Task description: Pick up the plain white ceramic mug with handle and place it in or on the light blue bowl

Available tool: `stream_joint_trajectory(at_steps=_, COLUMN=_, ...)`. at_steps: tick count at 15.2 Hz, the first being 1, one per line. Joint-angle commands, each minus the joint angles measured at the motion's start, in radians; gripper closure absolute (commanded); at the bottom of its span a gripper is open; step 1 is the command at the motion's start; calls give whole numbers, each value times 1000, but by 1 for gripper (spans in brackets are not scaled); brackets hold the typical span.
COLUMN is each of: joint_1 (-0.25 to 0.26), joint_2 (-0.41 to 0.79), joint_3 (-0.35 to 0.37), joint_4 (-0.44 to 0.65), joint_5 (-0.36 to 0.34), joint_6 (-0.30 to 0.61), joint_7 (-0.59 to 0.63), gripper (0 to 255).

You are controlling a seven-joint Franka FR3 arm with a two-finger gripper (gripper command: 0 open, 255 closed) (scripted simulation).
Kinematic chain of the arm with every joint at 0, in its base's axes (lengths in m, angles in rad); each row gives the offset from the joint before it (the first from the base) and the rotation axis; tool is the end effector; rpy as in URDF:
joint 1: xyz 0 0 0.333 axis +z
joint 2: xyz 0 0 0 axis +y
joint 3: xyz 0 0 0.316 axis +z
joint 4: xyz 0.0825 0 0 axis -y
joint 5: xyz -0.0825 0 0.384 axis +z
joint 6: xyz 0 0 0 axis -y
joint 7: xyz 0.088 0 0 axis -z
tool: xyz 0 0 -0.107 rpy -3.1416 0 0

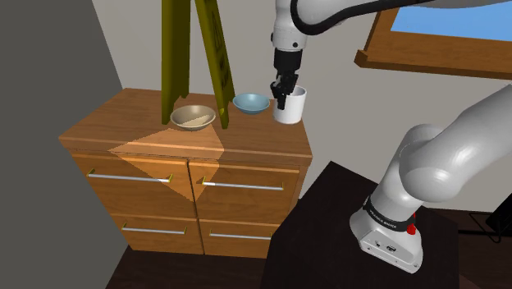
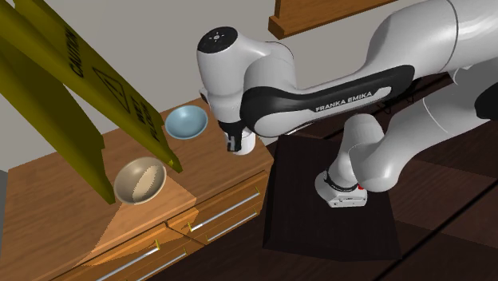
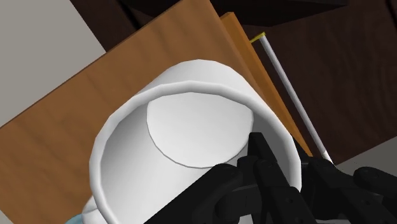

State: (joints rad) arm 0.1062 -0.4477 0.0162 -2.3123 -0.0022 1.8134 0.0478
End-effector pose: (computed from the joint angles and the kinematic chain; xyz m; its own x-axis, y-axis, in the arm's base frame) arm 0.4083 0.0506 0.5099 0.9960 0.0730 -0.0507 0.0736 -0.9972 0.0116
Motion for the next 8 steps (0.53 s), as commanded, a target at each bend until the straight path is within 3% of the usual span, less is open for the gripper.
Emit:
stream_joint_trajectory(at_steps=1, joint_1=0, joint_2=-3, joint_3=0, joint_4=28, joint_5=0, joint_6=-32, joint_7=0, gripper=255)
stream_joint_trajectory(at_steps=8, joint_1=-34, joint_2=244, joint_3=-57, joint_4=280, joint_5=-20, joint_6=-35, joint_7=-84, gripper=255)
